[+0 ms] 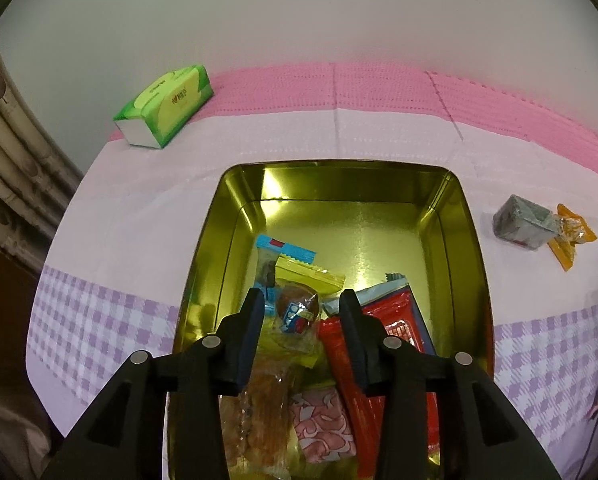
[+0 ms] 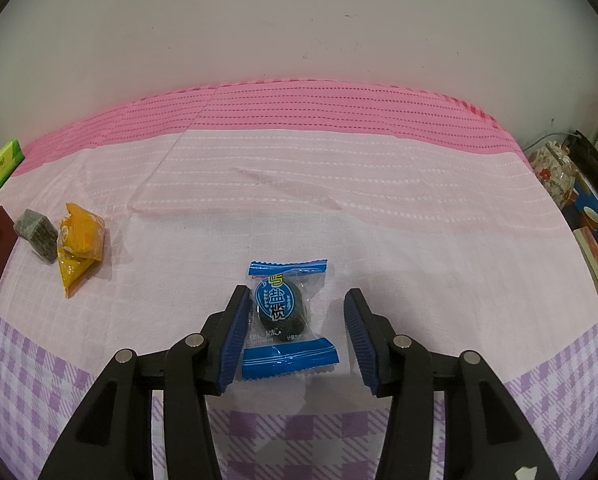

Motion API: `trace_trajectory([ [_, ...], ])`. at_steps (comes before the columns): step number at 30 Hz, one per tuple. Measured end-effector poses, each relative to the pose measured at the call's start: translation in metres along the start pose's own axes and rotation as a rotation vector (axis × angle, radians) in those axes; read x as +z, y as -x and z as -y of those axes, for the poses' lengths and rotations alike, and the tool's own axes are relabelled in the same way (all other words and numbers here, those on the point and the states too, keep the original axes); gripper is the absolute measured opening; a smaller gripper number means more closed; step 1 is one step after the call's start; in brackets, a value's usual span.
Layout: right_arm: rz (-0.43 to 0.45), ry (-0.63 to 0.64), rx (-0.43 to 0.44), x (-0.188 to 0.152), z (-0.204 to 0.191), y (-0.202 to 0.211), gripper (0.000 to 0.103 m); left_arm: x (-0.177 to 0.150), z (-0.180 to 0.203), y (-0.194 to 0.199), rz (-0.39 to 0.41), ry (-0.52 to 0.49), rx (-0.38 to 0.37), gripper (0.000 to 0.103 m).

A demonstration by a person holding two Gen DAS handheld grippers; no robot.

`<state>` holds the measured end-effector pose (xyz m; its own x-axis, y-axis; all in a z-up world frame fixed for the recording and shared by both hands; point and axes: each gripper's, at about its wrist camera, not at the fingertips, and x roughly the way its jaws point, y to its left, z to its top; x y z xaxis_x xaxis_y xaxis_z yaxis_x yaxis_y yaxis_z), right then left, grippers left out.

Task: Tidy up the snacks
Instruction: 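Open the left gripper to drop the yellow candy into the tin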

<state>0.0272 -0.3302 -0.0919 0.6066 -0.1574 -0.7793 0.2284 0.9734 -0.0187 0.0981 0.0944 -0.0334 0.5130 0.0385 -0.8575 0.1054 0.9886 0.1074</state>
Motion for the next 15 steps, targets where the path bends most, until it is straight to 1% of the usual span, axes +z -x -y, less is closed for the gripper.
trace_trajectory([
  [3, -0.003, -0.005, -0.003, 0.0, 0.0, 0.0, 0.045, -0.002, -0.002, 0.01, 0.028, -0.004, 0.008, 0.041],
  [5, -0.012, -0.007, -0.007, 0.001, -0.001, 0.0, 0.045, -0.004, -0.003, 0.016, 0.044, -0.009, 0.015, 0.044],
  [6, -0.015, -0.008, -0.006, 0.002, -0.001, -0.001, 0.045, -0.005, -0.004, 0.018, 0.051, -0.009, 0.018, 0.047],
  [7, -0.022, -0.01, -0.005, 0.003, -0.001, -0.001, 0.045, -0.006, -0.006, 0.021, 0.058, -0.009, 0.02, 0.048],
  [11, -0.039, -0.019, -0.014, 0.006, -0.003, -0.001, 0.044, -0.009, -0.013, 0.026, 0.077, 0.003, 0.024, 0.049],
  [15, -0.054, -0.016, -0.022, 0.007, -0.008, -0.001, 0.035, -0.012, -0.02, 0.027, 0.089, 0.02, 0.023, 0.053],
])
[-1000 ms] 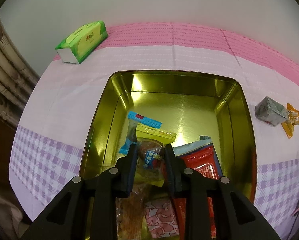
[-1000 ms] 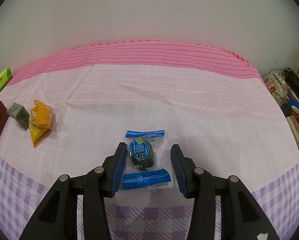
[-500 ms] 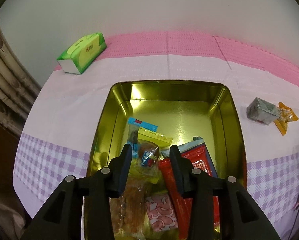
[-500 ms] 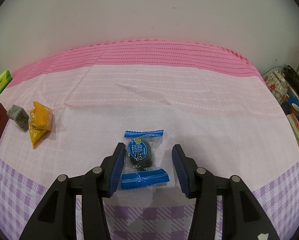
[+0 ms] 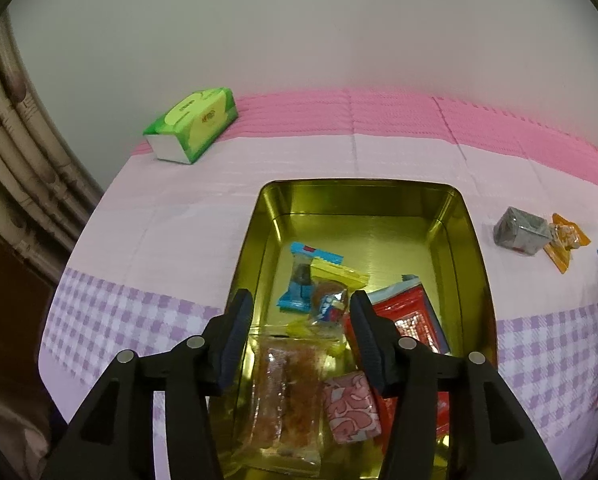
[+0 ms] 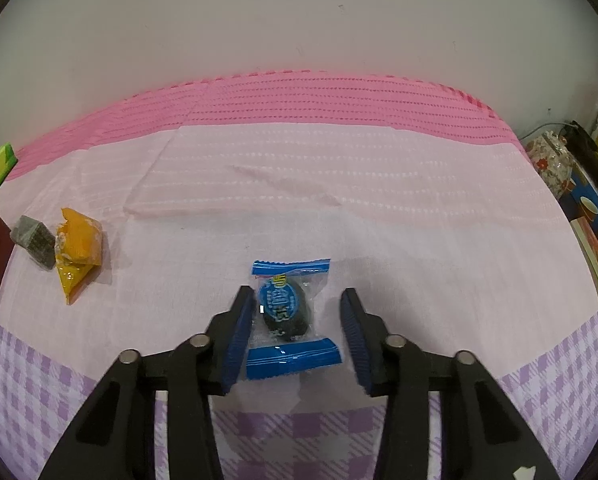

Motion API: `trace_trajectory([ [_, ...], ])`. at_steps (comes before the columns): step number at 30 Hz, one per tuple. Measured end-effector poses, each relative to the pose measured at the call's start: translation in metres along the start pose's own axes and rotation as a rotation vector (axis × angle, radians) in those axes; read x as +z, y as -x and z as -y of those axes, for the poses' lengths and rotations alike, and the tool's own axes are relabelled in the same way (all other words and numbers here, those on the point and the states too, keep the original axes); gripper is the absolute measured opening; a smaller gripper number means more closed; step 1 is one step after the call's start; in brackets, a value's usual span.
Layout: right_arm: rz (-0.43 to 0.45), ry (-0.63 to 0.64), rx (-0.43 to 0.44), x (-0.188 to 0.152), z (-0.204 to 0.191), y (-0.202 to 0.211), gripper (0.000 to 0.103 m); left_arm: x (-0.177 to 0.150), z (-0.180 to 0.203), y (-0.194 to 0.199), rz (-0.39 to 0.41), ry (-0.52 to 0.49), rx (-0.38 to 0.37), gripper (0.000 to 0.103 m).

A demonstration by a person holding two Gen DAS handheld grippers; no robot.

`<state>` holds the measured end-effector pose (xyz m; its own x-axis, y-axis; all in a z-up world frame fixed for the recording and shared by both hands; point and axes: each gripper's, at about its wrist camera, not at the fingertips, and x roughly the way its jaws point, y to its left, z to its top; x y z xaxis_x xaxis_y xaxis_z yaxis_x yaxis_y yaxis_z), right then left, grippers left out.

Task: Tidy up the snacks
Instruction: 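Open the left gripper to drop the yellow candy into the tin, then carry the blue candy into the gold tin and open the right gripper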

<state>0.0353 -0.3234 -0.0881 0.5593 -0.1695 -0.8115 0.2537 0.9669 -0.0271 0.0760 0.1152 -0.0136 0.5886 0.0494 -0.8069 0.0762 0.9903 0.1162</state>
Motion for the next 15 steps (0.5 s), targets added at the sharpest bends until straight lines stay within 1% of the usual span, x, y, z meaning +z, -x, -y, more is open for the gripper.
trace_trajectory([
  [4, -0.012, -0.01, -0.024, 0.001, -0.003, 0.0, 0.033, -0.003, -0.007, 0.001, 0.006, 0.022, 0.001, 0.058],
  [9, -0.026, -0.018, -0.055, 0.0, -0.008, 0.003, 0.032, -0.007, -0.015, 0.001, 0.012, 0.032, 0.013, 0.059],
  [11, -0.032, -0.02, -0.059, -0.001, -0.011, 0.006, 0.026, -0.009, -0.019, -0.001, 0.006, 0.038, 0.01, 0.059],
  [15, -0.023, -0.008, -0.047, -0.002, -0.019, 0.014, 0.026, -0.009, -0.024, -0.003, -0.003, 0.05, 0.008, 0.059],
])
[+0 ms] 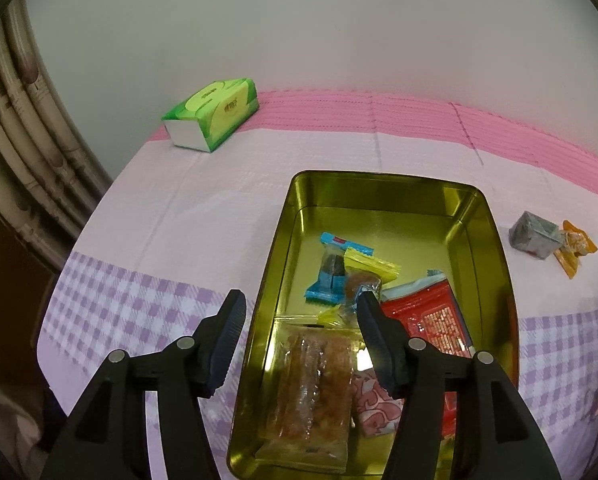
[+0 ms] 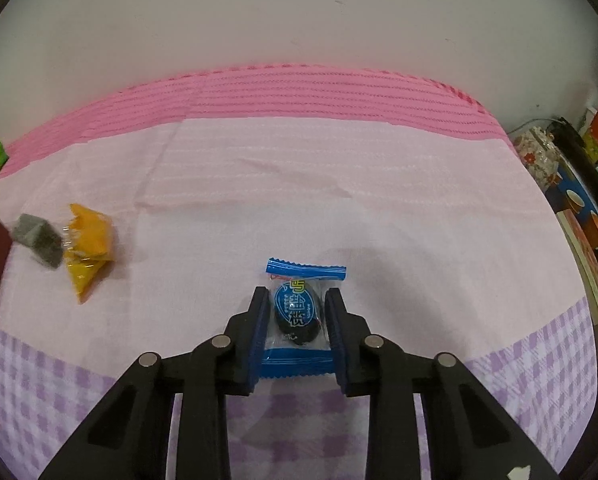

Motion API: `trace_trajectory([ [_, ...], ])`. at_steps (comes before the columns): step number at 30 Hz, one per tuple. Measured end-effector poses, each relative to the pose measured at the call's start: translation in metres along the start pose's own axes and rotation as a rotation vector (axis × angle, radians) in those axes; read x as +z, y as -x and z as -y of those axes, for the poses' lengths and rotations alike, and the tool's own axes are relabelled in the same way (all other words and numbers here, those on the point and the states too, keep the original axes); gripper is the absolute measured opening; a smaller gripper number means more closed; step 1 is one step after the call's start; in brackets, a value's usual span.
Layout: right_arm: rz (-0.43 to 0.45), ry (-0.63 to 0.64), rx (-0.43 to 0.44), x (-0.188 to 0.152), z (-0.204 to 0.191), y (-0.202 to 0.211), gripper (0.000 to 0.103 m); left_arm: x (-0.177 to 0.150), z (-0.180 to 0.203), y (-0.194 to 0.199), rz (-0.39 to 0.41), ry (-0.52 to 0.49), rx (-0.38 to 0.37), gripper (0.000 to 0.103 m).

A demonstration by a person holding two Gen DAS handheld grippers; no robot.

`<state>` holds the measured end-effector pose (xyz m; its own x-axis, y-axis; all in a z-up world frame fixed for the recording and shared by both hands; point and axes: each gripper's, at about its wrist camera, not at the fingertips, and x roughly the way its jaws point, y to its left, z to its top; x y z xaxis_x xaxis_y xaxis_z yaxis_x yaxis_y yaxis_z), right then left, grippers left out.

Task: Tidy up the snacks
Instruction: 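Carry the blue candy into the gold tin and open the right gripper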

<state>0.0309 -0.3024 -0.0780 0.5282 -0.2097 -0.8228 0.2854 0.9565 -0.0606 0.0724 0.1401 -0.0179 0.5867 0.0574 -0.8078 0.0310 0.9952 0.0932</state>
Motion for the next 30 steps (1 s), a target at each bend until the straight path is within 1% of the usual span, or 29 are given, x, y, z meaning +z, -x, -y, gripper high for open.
trace_trajectory([
  [10, 0.032, 0.019, 0.065, 0.002, -0.022, 0.026, 0.025, 0.003, -0.005, 0.003, 0.001, 0.021, -0.004, 0.06],
  [13, 0.044, 0.03, 0.101, 0.004, -0.032, 0.037, 0.025, 0.002, -0.008, 0.004, -0.002, 0.033, -0.007, 0.065],
  [15, 0.054, 0.044, 0.125, 0.005, -0.042, 0.045, 0.025, 0.003, -0.012, 0.005, -0.001, 0.042, 0.004, 0.066],
  [20, 0.085, 0.104, 0.217, 0.011, -0.084, 0.067, 0.025, 0.003, -0.026, 0.008, -0.008, 0.08, 0.016, 0.066],
  [23, 0.094, 0.151, 0.289, 0.013, -0.116, 0.079, 0.025, 0.001, -0.035, 0.009, -0.011, 0.097, 0.036, 0.066],
  [25, 0.1, 0.197, 0.34, 0.012, -0.145, 0.089, 0.025, -0.001, -0.041, 0.011, -0.012, 0.111, 0.041, 0.067],
  [28, 0.099, 0.247, 0.403, 0.009, -0.18, 0.096, 0.026, -0.005, -0.052, 0.014, -0.009, 0.136, 0.045, 0.071],
  [30, 0.094, 0.279, 0.44, 0.008, -0.204, 0.098, 0.026, -0.009, -0.059, 0.017, -0.012, 0.15, 0.061, 0.072],
])
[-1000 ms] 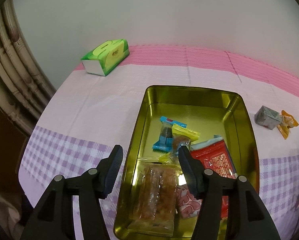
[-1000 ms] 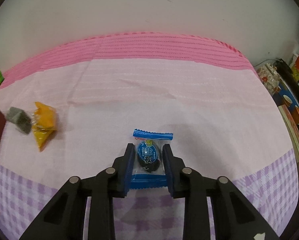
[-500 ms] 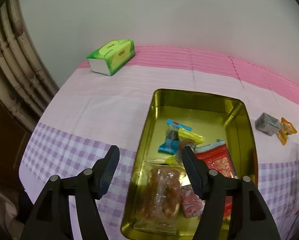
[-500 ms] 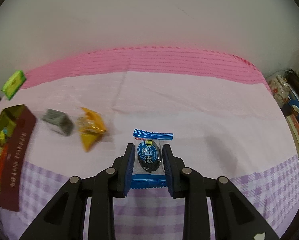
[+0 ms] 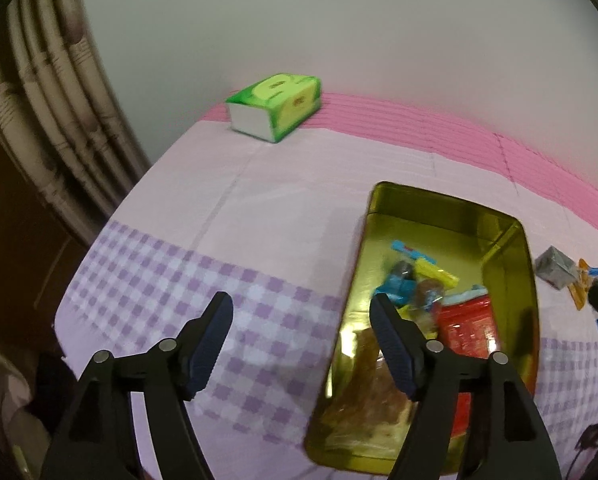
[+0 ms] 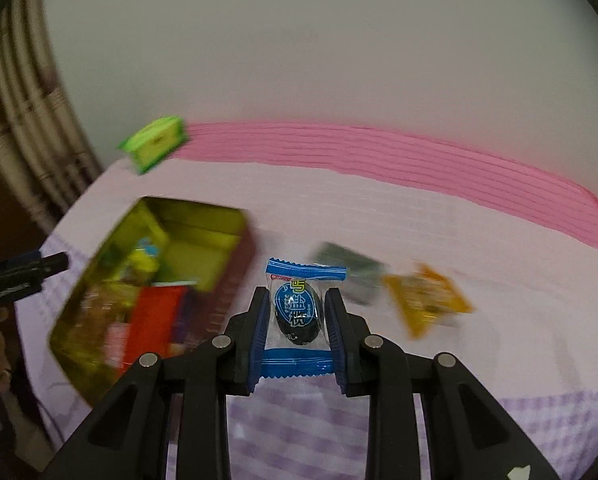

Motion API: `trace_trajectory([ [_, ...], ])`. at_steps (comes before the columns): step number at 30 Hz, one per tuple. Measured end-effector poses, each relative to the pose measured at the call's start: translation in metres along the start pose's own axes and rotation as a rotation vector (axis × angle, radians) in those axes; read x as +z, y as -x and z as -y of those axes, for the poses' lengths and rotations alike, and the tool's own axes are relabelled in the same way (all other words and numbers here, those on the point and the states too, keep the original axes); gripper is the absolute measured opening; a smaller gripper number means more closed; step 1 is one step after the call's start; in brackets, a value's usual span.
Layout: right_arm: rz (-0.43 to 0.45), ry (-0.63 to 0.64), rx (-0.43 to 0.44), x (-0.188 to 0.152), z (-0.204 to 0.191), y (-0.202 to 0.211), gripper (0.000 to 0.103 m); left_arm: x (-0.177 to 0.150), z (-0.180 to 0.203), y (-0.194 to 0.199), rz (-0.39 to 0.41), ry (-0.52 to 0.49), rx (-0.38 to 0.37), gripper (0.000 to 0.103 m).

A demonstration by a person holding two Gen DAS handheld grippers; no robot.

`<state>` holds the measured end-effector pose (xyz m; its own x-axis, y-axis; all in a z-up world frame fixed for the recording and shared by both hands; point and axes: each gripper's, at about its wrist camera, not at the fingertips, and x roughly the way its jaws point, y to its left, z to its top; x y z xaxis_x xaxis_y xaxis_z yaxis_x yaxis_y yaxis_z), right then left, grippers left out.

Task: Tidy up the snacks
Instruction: 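Carry the blue candy into the gold tin and open the right gripper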

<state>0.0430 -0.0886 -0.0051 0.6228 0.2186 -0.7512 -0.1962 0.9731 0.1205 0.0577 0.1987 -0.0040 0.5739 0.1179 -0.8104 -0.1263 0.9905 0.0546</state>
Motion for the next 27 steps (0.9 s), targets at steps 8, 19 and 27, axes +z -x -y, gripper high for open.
trace_trajectory([
  [8, -0.033, 0.093, 0.071, 0.007, -0.064, -0.033, 0.026, -0.016, -0.02, 0.006, -0.008, 0.019, 0.046, 0.072],
  [19, -0.091, 0.104, 0.061, 0.01, -0.081, -0.061, 0.026, -0.016, -0.036, 0.003, -0.02, 0.069, 0.074, 0.072],
  [27, -0.128, 0.096, 0.081, 0.005, -0.08, -0.071, 0.028, -0.016, -0.038, 0.0, -0.035, 0.085, 0.066, 0.072],
])
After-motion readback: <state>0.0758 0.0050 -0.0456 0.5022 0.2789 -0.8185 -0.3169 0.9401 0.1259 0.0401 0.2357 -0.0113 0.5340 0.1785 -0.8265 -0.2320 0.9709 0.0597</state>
